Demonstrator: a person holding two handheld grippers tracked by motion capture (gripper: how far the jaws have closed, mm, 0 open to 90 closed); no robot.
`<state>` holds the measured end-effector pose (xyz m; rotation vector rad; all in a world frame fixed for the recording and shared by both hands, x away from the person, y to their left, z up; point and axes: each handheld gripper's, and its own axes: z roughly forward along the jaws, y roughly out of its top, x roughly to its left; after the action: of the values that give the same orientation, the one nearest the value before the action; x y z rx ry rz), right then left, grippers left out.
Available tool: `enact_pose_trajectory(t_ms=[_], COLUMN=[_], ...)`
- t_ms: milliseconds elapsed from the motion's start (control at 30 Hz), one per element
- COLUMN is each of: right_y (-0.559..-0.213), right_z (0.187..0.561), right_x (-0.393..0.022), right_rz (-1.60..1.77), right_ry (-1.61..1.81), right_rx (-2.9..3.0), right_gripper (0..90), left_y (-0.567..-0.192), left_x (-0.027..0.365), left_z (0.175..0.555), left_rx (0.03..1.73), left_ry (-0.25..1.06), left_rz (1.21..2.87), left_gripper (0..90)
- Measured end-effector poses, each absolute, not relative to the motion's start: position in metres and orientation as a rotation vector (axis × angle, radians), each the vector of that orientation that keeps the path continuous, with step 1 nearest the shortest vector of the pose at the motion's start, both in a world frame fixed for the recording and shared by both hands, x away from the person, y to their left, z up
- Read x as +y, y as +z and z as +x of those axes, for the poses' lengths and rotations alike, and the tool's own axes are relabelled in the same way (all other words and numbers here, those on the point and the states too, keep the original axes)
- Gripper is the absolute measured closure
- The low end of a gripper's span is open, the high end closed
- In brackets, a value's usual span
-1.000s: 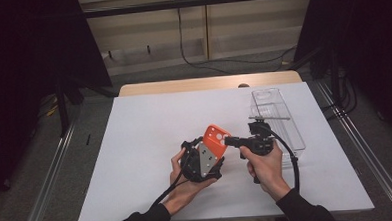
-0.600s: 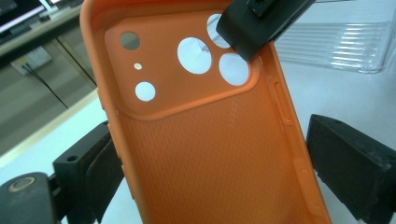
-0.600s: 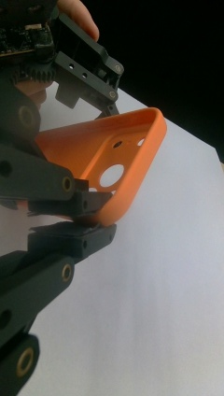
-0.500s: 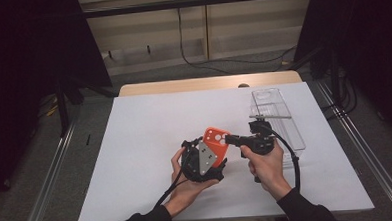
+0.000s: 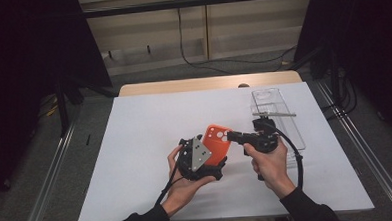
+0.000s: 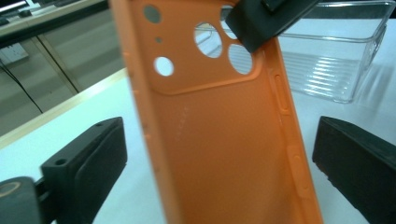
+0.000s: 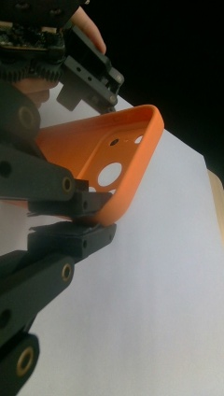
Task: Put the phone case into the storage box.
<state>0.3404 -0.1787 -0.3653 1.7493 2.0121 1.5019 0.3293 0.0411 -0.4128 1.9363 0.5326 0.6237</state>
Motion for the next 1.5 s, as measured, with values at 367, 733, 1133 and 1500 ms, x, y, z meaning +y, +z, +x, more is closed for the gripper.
enact_pose_trajectory(t_ms=[367,733,1133,1500], right_y=[-0.363,-0.363,-0.364,-0.360], right_z=[0.341,0.342,0.344,0.342], right_x=[-0.188,-0.192,-0.195,-0.201], right_rz=[1.731,1.703,1.666,1.649], right_ry=[1.503,1.484,1.459,1.463], right_rx=[1.982,1.974,1.969,1.942], right_gripper=[84.0,84.0,84.0,84.0], left_y=[-0.408,-0.408,-0.406,-0.406], left_x=[0.061,0.078,0.099,0.125], left_z=[0.336,0.340,0.343,0.340], left_rx=[0.583,0.610,0.617,0.665], left_ry=[0.580,0.598,0.577,0.623], left_rz=[1.881,1.796,1.702,1.670], left_gripper=[2.5,4.9,3.6,2.0])
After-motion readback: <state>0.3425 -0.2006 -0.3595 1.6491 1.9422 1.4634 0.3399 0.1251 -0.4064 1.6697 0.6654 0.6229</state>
